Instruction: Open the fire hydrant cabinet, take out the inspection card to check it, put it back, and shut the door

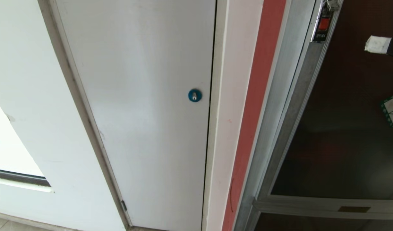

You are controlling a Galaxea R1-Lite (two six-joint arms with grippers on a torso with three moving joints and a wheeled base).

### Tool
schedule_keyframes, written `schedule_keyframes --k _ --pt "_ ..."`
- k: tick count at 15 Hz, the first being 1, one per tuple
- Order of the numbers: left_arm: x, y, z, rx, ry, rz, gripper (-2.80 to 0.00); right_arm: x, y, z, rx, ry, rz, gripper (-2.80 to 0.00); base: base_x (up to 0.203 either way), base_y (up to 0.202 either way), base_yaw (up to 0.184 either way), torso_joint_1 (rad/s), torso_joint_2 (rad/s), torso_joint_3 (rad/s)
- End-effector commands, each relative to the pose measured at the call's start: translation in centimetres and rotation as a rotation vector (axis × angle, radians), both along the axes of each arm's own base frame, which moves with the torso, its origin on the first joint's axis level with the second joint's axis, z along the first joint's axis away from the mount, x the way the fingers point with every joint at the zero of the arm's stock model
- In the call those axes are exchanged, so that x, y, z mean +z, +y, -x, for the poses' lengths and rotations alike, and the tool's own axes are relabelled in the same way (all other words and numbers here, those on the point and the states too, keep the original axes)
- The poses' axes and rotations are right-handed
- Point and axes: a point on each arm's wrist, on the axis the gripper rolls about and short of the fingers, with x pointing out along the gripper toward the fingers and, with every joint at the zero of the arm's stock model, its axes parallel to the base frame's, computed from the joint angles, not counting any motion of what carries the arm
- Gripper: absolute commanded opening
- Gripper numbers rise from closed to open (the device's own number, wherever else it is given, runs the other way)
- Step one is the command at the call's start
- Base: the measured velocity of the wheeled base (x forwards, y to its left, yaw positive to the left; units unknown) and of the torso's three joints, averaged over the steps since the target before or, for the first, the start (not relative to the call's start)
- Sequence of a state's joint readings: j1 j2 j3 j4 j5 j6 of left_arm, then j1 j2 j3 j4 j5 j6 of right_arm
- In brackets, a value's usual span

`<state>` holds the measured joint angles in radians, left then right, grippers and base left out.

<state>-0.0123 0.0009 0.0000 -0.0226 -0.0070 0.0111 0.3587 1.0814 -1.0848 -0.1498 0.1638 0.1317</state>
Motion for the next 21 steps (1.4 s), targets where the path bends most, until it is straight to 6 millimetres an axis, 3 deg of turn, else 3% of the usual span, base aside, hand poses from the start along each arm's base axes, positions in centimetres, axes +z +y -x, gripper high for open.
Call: schedule_keyframes --k 1,5,8,10,13,17,21 --pt "-0.4 0.0 -0.1 -0.001 0.014 0.000 -2.80 1.1 0.4 -1.2 0.001 0.008 0.003 -2.80 0.000 0.000 0.000 0.000 0.00 0.000" --pt "-0.4 0.0 -0.1 -0.001 0.014 0.000 -2.80 1.9 0.8 -2.2 -0.002 0.014 0.006 -2.80 0.000 0.000 0.000 0.000 0.00 0.000" --pt "-0.4 0.0 -0.1 0.000 0.012 0.000 -2.80 1.7 0.9 -2.3 -0.003 0.044 0.016 -2.80 0.000 0.000 0.000 0.000 0.00 0.000" --pt "-0.4 0.0 -0.1 -0.001 0.014 0.000 -2.80 2.6 0.8 -2.1 -0.004 0.022 0.009 -2.80 0.000 0.000 0.000 0.000 0.00 0.000" --pt "-0.4 0.0 -0.1 -0.001 0.014 0.000 -2.80 1.2 0.9 -2.3 -0.004 0.100 0.035 -2.80 0.000 0.000 0.000 0.000 0.00 0.000" --pt "-0.4 0.0 -0.1 -0.001 0.014 0.000 -2.80 -1.3 1.4 -4.1 -0.034 0.192 0.066 -2.80 0.000 0.000 0.000 0.000 0.00 0.000" --pt "-0.4 0.0 -0.1 0.000 0.014 0.000 -2.80 -2.1 1.9 -5.9 -0.080 0.211 0.070 -2.80 0.000 0.000 0.000 0.000 0.00 0.000"
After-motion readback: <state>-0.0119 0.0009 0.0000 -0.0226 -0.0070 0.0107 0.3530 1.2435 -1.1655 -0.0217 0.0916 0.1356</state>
